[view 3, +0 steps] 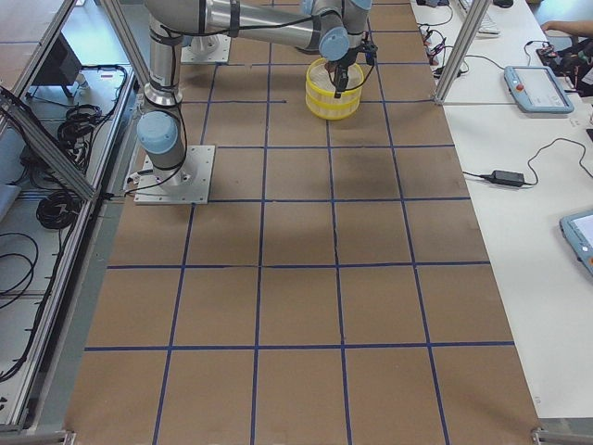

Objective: Place buns in different layers of steamer

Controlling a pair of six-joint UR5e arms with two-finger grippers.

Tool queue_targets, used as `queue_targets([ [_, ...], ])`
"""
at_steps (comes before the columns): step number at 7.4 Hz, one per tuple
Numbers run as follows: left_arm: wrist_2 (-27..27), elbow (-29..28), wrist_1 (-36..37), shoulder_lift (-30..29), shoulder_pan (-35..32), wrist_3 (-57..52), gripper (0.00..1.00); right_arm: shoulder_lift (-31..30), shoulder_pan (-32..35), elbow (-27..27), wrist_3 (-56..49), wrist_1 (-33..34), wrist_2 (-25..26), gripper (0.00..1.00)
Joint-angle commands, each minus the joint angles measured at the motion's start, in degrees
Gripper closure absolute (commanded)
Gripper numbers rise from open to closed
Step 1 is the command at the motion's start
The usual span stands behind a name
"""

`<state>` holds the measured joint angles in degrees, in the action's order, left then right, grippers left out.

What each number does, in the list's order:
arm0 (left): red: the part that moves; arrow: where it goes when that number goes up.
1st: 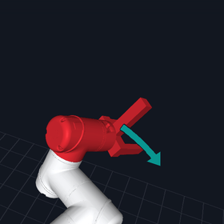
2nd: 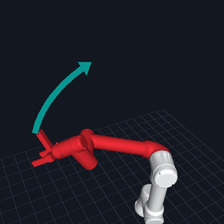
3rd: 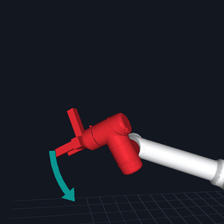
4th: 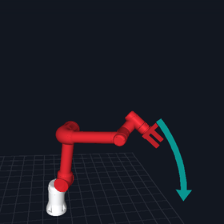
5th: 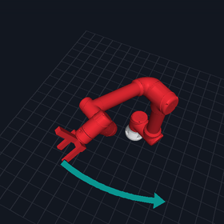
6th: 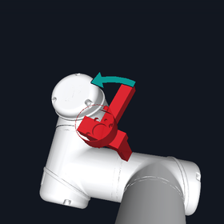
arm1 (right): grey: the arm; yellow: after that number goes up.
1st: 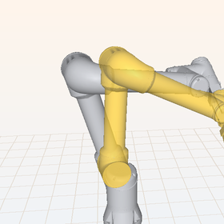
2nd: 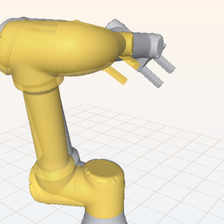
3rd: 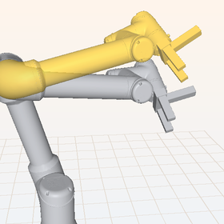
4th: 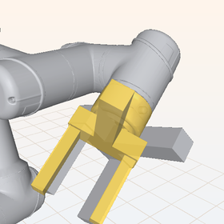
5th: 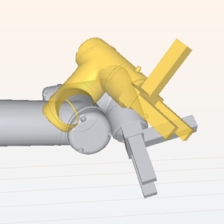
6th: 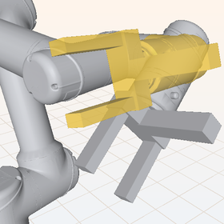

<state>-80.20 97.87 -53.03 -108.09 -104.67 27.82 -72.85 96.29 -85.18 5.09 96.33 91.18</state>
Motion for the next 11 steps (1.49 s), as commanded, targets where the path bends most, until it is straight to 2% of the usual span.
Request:
queue_targets([
  [1, 0.13, -0.04, 0.03, -0.02, -0.09, 0.12, 0.0, -10.07, -5.06, 0.46, -8.33, -11.12, -1.95, 0.0],
  [2, -0.21, -0.22, 0.12, 0.51, -0.01, -0.83, 0.0, -12.38, -5.06, 0.28, -8.43, -12.12, -1.79, 0.0],
  [4, -7.82, 0.22, -1.28, 4.09, 4.97, -22.16, 0.0, -13.29, -4.97, 0.45, -8.43, -15.36, -2.57, 0.0],
  [6, -8.13, -0.13, -15.19, 11.9, 13.31, -36.63, 0.0, -13.37, -4.88, 0.63, -7.47, -15.21, -2.06, 0.0],
  [8, -8.39, -0.13, -27.69, 19.2, 18.17, -40.48, 0.0, -13.55, -4.71, 2.64, -6.41, -15.12, -1.88, 0.0],
  [10, -12.24, -0.13, -30.64, 21.34, 17.84, -40.57, 0.0, -13.64, -4.62, 3.62, -6.32, -15.21, -1.79, 0.0],
  [11, -12.17, -0.22, -31.08, 21.6, 17.66, -40.57, 0.0, -13.55, -4.62, 3.45, -6.23, -15.21, -1.53, 0.0],
])
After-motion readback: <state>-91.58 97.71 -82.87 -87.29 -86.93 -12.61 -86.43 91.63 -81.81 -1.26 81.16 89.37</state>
